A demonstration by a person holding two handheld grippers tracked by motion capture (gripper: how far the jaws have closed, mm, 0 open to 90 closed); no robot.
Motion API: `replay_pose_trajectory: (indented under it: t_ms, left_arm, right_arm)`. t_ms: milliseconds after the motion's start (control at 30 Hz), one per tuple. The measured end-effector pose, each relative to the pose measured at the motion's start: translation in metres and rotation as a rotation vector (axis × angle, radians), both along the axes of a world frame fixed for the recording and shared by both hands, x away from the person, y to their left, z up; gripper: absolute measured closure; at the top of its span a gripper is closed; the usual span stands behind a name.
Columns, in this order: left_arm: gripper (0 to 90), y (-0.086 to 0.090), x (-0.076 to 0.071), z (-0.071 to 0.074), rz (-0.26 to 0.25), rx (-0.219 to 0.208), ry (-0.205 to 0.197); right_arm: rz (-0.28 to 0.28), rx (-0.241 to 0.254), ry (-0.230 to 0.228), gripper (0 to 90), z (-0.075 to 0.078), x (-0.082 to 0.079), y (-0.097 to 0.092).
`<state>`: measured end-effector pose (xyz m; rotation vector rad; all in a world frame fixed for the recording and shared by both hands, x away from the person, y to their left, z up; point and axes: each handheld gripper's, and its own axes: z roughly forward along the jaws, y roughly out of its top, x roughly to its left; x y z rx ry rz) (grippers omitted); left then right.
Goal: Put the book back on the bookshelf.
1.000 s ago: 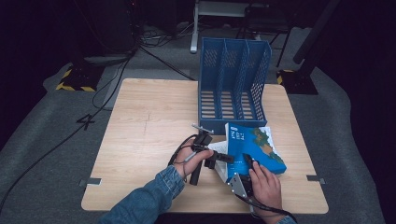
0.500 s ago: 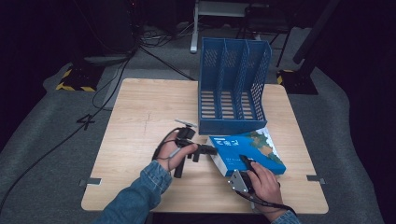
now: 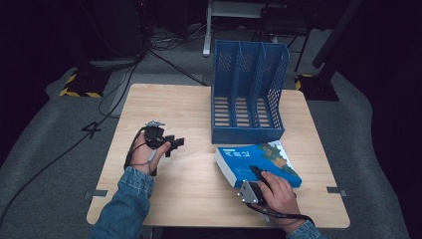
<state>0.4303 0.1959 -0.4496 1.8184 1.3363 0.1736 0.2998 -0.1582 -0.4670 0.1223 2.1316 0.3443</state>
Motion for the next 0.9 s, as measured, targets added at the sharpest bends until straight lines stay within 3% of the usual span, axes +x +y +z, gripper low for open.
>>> replay_pose_trajectory:
  t_ms: [100, 133, 167, 200, 233, 400, 500, 567, 667, 900]
  left_arm:
    - [47.5, 0.015, 0.002, -0.008, 0.036, 0.036, 0.012]
    - [47.5, 0.021, 0.002, -0.015, 0.051, 0.065, 0.02]
    - [47.6, 0.021, 0.002, -0.015, 0.051, 0.065, 0.02]
    - [47.6, 0.028, 0.004, -0.023, 0.071, 0.112, 0.03]
    - [47.6, 0.031, 0.005, -0.026, 0.079, 0.132, 0.031]
    - [44.1, 0.04, 0.009, -0.035, 0.093, 0.165, 0.011]
    - [40.8, 0.042, 0.011, -0.04, 0.093, 0.191, 0.014]
    - [40.8, 0.042, 0.011, -0.043, 0.093, 0.194, 0.027]
    - [40.5, 0.044, 0.012, -0.045, 0.101, 0.194, 0.012]
    - [40.0, 0.042, 0.014, -0.047, 0.104, 0.199, -0.009]
  right_arm:
    - [0.024, 0.042, 0.018, 61.9, 0.011, -0.003, 0.006]
    - [0.032, 0.045, 0.025, 61.9, 0.014, -0.004, 0.007]
    - [0.032, 0.045, 0.025, 61.9, 0.014, -0.004, 0.007]
    - [0.059, 0.068, 0.039, 61.9, 0.022, -0.007, 0.012]
    - [0.07, 0.071, 0.046, 61.9, 0.025, -0.008, 0.014]
    - [0.11, 0.1, 0.076, 62.0, 0.037, -0.013, 0.021]
    - [0.144, 0.147, 0.11, 62.0, 0.048, -0.015, 0.02]
    - [0.164, 0.195, 0.13, 62.1, 0.056, -0.017, 0.016]
    - [0.18, 0.272, 0.163, 62.1, 0.067, -0.019, 0.01]
    - [0.213, 0.447, 0.287, 62.1, 0.093, -0.021, -0.009]
